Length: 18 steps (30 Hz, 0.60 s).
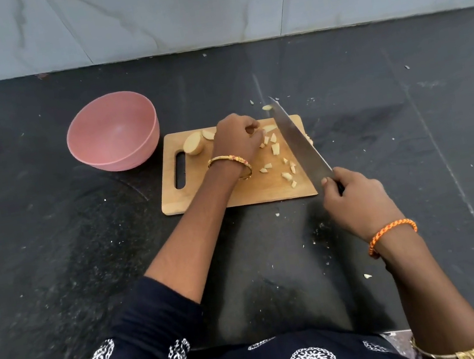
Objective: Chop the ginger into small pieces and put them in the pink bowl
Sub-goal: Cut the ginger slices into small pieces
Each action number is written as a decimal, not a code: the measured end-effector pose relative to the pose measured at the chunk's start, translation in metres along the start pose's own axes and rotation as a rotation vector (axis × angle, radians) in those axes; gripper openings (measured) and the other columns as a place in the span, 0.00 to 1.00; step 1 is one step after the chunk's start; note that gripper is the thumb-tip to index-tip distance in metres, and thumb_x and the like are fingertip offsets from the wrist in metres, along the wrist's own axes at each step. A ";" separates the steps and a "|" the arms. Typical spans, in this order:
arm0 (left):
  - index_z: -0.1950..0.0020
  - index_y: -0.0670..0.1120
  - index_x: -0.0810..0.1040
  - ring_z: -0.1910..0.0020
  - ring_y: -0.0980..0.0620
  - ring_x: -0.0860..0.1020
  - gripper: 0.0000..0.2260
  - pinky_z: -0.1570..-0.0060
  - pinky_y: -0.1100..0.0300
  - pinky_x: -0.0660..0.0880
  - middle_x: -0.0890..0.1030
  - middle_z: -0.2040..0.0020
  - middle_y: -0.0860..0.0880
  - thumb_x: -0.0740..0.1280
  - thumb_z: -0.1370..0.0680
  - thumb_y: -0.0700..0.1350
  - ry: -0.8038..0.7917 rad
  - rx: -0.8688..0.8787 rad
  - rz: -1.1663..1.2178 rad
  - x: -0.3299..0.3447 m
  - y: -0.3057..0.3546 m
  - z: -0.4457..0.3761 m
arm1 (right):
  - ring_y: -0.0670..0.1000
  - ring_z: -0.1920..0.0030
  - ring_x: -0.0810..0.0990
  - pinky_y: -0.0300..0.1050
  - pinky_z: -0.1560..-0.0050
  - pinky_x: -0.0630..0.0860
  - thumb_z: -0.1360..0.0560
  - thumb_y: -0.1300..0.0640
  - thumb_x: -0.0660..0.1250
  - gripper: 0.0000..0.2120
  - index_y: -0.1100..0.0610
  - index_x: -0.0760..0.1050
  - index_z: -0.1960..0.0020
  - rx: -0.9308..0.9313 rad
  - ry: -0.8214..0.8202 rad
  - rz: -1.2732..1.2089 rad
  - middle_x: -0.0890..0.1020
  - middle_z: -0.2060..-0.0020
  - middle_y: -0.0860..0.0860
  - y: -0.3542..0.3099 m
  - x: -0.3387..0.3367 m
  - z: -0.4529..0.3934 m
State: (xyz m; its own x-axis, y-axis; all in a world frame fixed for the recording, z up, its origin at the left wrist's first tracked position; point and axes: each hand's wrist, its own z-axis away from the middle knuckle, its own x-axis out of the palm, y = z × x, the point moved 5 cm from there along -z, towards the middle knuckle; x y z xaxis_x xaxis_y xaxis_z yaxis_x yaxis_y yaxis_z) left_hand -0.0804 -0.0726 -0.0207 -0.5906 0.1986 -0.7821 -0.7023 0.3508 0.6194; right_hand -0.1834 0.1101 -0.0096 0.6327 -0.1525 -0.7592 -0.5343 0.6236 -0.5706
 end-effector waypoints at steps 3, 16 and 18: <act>0.48 0.43 0.82 0.57 0.54 0.75 0.10 0.52 0.64 0.73 0.82 0.51 0.47 0.70 0.27 0.45 -0.014 0.018 -0.033 0.007 0.005 -0.009 | 0.60 0.60 0.76 0.47 0.60 0.73 0.21 0.53 0.55 0.12 0.58 0.70 0.60 0.014 -0.022 0.018 0.77 0.65 0.57 0.000 0.000 -0.004; 0.51 0.44 0.83 0.55 0.53 0.78 0.07 0.55 0.65 0.71 0.84 0.53 0.47 0.69 0.27 0.41 -0.003 0.004 0.021 0.007 -0.006 -0.008 | 0.57 0.61 0.75 0.46 0.59 0.72 0.20 0.54 0.53 0.09 0.55 0.69 0.54 -0.001 -0.080 0.145 0.77 0.61 0.57 -0.012 0.008 0.002; 0.50 0.44 0.83 0.53 0.52 0.79 0.07 0.53 0.64 0.74 0.84 0.52 0.47 0.69 0.27 0.42 0.009 -0.003 0.022 0.010 -0.007 -0.007 | 0.59 0.57 0.77 0.50 0.54 0.77 0.20 0.54 0.53 0.09 0.55 0.70 0.49 0.034 -0.152 0.167 0.77 0.57 0.58 -0.015 0.013 0.001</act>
State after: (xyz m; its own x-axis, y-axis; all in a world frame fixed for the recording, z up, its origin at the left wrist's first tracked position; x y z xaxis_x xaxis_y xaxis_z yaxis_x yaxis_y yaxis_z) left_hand -0.0845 -0.0797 -0.0318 -0.6095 0.1977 -0.7677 -0.6902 0.3440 0.6366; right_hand -0.1664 0.0996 -0.0099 0.6160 0.0706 -0.7846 -0.6208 0.6565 -0.4284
